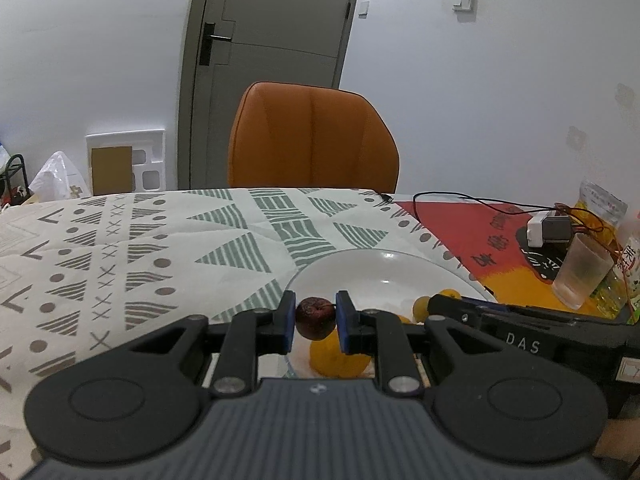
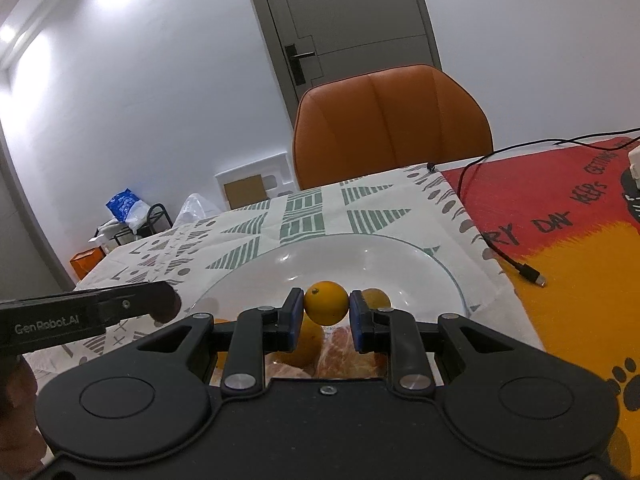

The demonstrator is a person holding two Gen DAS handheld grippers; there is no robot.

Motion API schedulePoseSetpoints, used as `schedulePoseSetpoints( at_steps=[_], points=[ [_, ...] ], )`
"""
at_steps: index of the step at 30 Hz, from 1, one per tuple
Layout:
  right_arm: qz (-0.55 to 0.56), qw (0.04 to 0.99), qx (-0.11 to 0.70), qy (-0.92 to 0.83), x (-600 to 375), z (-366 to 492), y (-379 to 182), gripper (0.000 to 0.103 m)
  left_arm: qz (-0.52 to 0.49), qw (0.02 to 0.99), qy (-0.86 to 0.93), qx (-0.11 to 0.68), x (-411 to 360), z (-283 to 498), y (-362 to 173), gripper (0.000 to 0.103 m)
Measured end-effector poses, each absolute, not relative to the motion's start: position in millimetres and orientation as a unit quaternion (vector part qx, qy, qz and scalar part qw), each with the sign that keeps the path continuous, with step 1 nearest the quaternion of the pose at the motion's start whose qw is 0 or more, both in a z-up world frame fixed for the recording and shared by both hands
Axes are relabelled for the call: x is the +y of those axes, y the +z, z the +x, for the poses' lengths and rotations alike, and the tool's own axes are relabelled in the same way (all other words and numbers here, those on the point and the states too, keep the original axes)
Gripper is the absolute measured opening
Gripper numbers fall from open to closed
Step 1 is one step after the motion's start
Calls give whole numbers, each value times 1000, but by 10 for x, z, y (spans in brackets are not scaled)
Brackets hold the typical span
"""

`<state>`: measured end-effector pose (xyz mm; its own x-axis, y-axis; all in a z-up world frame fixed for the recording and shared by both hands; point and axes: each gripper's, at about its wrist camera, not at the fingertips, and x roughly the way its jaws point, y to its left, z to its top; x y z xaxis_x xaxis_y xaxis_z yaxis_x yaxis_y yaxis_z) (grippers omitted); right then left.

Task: Organize fruits
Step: 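Carry the plum with the left tool while the right tool carries the mandarin to the plate, then open both tools to release the plum and mandarin into the plate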

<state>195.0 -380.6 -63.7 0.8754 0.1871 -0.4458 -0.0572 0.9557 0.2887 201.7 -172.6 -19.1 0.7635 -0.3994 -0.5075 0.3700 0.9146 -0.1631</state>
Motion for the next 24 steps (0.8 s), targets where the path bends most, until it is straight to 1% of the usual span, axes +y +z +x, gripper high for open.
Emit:
schedulePoseSetpoints(
  at_steps=[7,9,11,13,18,19,21,24],
  points=[
    [131,960,239,67,-3807,2036,-611,24,-25,937,-210,277,-1827,2132,-183,20],
    [129,961,236,67,-3801,2045,-596,31,-24,936,-213,280,-1858,2157,-178,20],
    [127,961,235,69,-3801,2035,-590,31,-26,933,-211,289,-1879,2185,-185,20],
    [129,961,236,70,-3804,2022,-593,31,-29,933,-206,293,-1881,2197,-196,23],
    [133,957,247,68,-3804,1963,-634,31,-22,932,-205,300,-1860,2156,-213,25],
    [133,957,248,69,-3796,1945,-635,32,-22,931,-204,301,-1846,2145,-211,26],
    [133,957,247,71,-3786,1918,-627,36,-20,932,-202,301,-1814,2113,-202,29],
    [131,958,243,72,-3764,1877,-609,41,-19,933,-195,301,-1754,2054,-183,39]
  ],
)
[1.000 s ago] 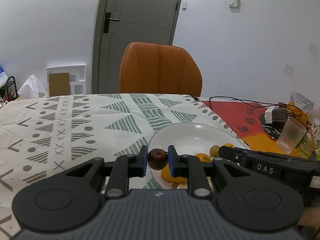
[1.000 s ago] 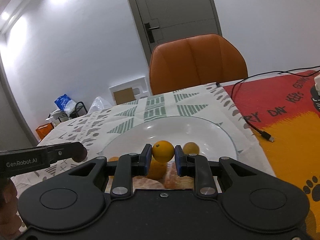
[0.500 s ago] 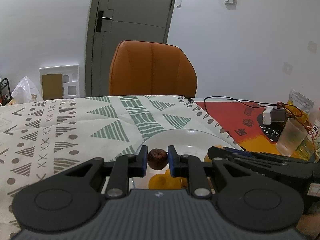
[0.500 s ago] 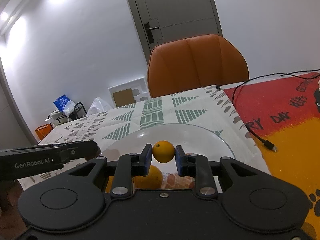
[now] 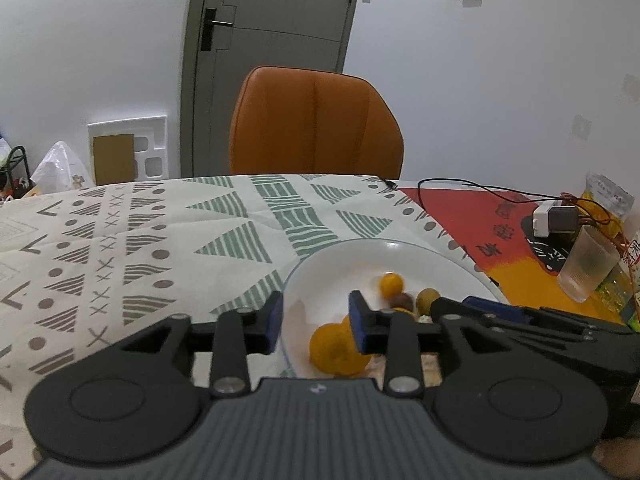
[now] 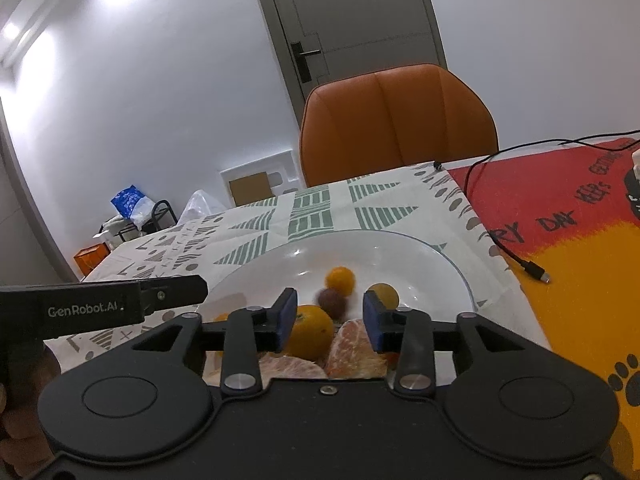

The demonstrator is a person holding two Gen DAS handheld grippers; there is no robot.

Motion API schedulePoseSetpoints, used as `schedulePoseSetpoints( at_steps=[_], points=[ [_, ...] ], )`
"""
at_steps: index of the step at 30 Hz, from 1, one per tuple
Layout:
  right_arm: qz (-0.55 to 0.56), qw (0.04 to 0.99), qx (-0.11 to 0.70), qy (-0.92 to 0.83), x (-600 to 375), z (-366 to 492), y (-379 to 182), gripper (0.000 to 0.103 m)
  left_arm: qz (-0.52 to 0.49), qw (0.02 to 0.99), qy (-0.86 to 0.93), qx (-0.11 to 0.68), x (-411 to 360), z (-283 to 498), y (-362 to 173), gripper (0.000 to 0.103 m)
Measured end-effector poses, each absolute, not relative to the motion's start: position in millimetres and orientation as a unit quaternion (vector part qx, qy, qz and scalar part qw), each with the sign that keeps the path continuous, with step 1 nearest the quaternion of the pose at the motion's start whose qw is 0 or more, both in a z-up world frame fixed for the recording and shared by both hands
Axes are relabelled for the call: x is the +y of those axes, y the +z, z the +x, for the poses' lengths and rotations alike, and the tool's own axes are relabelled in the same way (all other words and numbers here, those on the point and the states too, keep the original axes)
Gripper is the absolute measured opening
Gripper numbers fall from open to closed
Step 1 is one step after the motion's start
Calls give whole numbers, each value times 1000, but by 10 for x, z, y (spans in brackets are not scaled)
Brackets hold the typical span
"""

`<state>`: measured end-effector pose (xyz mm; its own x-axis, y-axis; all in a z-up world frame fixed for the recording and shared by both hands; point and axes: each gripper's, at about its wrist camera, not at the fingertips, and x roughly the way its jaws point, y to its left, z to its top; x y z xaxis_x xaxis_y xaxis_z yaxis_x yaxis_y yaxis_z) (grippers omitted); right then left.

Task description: Organize fruits

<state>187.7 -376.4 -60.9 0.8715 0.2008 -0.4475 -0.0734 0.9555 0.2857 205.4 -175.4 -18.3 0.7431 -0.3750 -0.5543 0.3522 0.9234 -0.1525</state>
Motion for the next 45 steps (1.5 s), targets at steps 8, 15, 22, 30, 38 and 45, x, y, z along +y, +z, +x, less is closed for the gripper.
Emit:
schedulePoseSetpoints(
  at_steps=[8,15,22,30,38,45],
  points=[
    [131,959,242,74,-3706,1769,-590,48,-20,941,-172,292,-1584,1902,-126,56],
    [130,960,236,74,-3670,1659,-556,56,-24,947,-155,280,-1431,1793,-40,70],
    [127,962,230,77,-3630,1547,-502,71,-26,951,-140,276,-1306,1658,-2,84],
    [122,965,221,79,-3555,1393,-447,101,-27,955,-123,270,-1197,1439,22,94],
    [111,967,216,81,-3472,1194,-386,103,-20,957,-106,270,-1070,1218,67,97],
    [102,967,216,89,-3418,1051,-364,103,-20,957,-90,276,-971,1053,77,97]
  ],
)
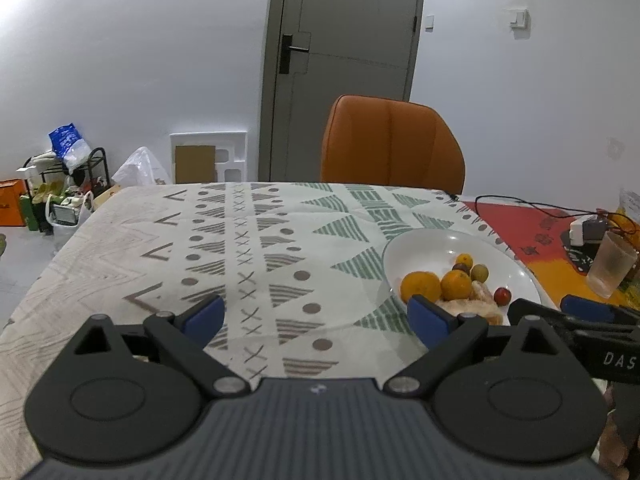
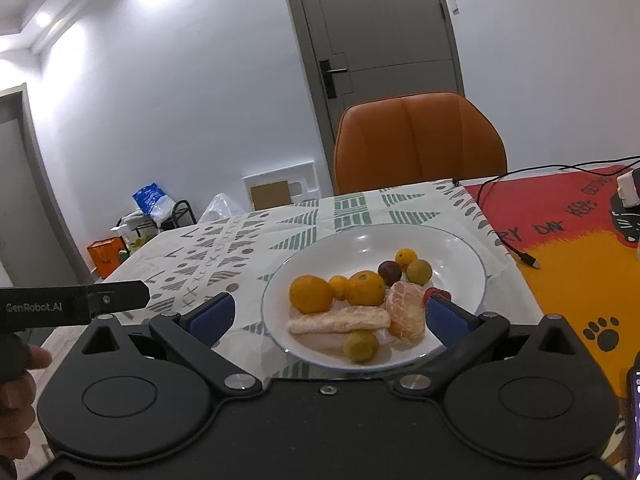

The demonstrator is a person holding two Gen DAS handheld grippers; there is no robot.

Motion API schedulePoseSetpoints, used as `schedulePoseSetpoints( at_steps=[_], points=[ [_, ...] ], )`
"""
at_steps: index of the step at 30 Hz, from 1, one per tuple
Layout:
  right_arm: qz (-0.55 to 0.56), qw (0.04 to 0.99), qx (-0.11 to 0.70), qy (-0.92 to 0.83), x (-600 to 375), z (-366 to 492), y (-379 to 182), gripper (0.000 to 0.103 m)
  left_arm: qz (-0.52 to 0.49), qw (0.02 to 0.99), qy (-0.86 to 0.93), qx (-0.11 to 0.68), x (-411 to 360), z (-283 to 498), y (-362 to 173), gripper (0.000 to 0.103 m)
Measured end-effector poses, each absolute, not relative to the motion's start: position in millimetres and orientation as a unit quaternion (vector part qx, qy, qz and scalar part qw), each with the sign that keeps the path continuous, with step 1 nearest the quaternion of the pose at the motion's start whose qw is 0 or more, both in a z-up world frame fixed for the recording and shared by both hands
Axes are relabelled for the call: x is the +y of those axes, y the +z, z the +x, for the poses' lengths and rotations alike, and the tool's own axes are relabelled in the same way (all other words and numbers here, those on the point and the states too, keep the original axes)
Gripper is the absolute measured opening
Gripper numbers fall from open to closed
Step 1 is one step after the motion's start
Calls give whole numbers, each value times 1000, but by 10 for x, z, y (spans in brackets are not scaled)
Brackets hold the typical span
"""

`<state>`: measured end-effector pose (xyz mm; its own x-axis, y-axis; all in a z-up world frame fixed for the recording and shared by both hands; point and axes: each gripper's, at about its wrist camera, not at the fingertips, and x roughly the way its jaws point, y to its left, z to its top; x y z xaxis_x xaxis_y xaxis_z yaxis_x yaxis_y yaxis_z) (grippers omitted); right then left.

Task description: Organize fruits

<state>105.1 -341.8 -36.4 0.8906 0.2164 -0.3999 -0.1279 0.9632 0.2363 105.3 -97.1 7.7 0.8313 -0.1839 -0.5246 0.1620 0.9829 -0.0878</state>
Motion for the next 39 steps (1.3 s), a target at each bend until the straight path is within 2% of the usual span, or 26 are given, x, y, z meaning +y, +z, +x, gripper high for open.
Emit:
schedulePoseSetpoints(
  at_steps=[39],
  points=[
    [84,961,212,157,-3025,315,-103,103,-7,961,-52,271,-388,-4,193,98]
  ],
)
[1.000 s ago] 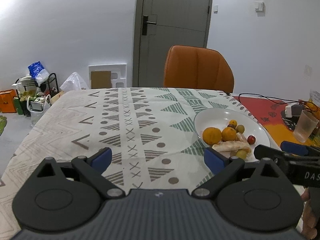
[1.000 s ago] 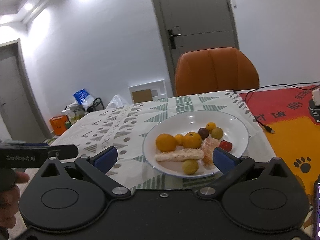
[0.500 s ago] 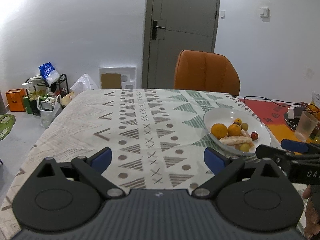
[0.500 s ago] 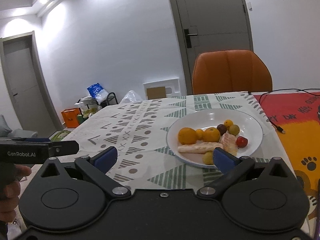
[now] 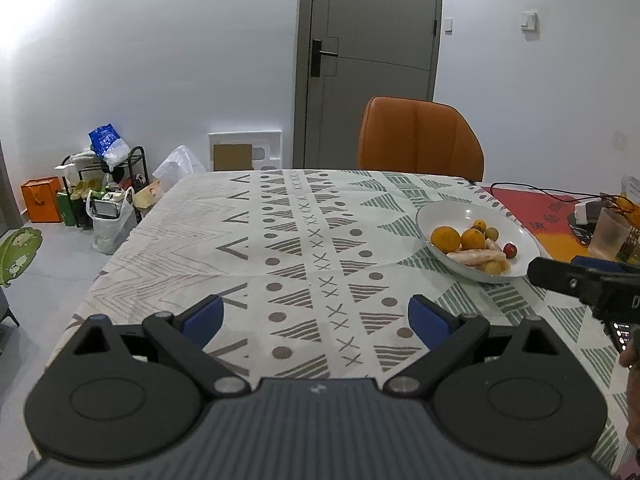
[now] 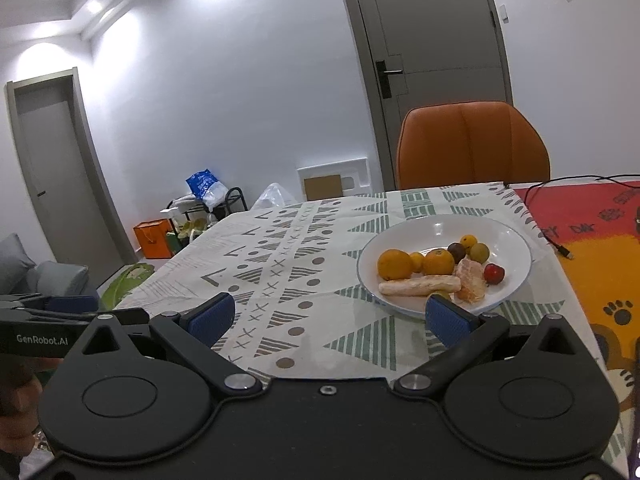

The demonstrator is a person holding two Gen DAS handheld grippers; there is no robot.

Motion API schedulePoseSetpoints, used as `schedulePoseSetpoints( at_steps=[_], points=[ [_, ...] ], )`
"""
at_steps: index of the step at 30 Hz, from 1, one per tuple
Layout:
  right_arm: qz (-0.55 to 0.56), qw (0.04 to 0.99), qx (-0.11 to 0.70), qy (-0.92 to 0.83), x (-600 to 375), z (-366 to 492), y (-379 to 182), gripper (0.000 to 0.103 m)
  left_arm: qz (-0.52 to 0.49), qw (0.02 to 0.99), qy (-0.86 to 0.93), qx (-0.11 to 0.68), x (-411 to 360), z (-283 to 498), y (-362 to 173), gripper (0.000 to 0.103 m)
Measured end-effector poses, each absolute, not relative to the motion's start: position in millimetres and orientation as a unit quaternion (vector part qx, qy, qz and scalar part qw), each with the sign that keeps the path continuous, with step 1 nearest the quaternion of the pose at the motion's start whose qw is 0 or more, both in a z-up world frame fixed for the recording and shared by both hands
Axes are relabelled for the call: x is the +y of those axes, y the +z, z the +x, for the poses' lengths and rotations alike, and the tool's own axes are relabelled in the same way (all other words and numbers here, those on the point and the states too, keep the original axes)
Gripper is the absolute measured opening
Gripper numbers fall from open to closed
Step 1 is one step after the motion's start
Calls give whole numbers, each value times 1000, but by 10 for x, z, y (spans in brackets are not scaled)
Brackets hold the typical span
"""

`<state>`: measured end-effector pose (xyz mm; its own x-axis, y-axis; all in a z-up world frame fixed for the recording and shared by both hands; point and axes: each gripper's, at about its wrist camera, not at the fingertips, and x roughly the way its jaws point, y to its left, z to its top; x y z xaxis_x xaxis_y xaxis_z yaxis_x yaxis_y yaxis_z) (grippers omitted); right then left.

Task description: Organize fruits

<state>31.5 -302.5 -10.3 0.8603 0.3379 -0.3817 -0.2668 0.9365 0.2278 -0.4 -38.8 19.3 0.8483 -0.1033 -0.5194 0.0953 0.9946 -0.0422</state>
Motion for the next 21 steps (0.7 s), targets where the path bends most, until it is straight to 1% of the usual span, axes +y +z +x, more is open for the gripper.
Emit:
schedulePoseSetpoints(
  at_steps=[21],
  points=[
    [75,962,207,164,-2958,132,-7,103,-15,965,-34,260,-195,-204,224,98]
  ],
)
